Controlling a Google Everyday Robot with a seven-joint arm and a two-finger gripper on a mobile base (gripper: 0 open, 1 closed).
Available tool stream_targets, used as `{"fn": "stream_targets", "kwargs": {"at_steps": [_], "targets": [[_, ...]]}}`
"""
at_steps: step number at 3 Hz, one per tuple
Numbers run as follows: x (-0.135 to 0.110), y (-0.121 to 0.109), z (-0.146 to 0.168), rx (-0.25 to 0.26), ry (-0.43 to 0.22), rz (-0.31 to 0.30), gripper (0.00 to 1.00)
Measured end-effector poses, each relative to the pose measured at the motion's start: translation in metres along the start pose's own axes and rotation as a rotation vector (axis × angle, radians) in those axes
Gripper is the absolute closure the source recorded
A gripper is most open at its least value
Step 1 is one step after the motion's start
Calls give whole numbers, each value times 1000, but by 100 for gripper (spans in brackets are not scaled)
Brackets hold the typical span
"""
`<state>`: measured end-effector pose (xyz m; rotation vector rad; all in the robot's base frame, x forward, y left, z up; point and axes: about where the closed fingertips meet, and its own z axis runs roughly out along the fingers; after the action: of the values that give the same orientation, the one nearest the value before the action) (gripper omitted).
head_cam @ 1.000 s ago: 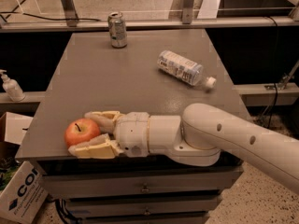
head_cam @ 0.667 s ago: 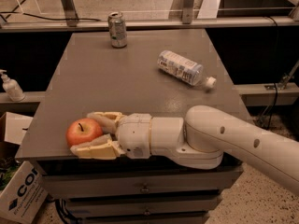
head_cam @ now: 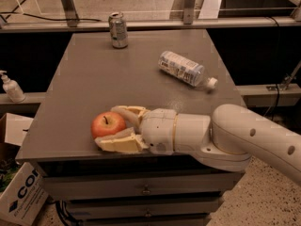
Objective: Move apple near blue plastic bottle
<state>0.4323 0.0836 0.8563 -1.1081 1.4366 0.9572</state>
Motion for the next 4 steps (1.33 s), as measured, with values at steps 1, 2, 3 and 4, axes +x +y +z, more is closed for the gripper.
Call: {"fn": "stream_targets", "kwargs": {"at_steps": [1,2,3,4], "targets": [[-13,-42,-50,110,47,-41,100],[-14,-86,-120,275,134,-33,100],[-8,-93,-136,307,149,-12,100],[-9,-92,-134,303,147,-16,100]]}}
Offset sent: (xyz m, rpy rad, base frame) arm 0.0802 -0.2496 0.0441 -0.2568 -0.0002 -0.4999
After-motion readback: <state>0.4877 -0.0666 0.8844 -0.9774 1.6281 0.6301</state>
